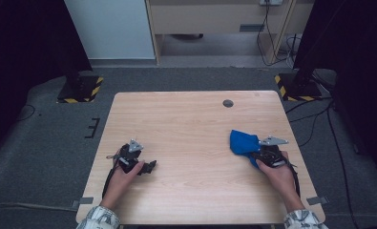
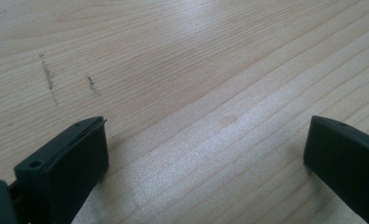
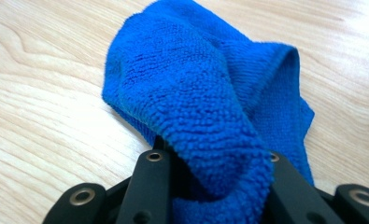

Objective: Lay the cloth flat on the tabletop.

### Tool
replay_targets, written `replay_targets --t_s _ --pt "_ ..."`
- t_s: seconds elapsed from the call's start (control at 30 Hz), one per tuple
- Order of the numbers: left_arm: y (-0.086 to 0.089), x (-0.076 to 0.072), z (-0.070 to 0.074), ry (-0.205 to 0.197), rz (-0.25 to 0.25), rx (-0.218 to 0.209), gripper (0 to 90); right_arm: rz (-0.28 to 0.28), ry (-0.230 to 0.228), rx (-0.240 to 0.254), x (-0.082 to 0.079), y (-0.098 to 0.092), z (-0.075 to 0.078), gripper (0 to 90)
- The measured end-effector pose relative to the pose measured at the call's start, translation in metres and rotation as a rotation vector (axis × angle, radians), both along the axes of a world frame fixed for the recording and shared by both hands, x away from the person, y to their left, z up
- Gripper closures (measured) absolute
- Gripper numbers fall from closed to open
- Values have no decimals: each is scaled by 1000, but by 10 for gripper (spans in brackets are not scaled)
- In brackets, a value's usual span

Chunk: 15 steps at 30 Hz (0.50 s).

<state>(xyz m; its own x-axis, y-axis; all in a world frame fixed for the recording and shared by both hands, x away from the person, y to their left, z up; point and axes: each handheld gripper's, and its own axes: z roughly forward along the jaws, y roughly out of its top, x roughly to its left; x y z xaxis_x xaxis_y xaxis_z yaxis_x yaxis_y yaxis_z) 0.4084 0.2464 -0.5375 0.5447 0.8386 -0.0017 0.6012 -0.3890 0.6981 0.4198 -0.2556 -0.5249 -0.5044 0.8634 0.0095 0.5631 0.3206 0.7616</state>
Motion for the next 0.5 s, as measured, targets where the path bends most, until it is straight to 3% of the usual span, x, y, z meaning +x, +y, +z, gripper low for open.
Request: replay_targets --t_s 0.23,0.5 --pt "0 0 0 0 0 0 0 20 -43 51 -5 8 13 772" --pt "0 0 0 0 0 0 0 66 -94 91 -16 34 29 772"
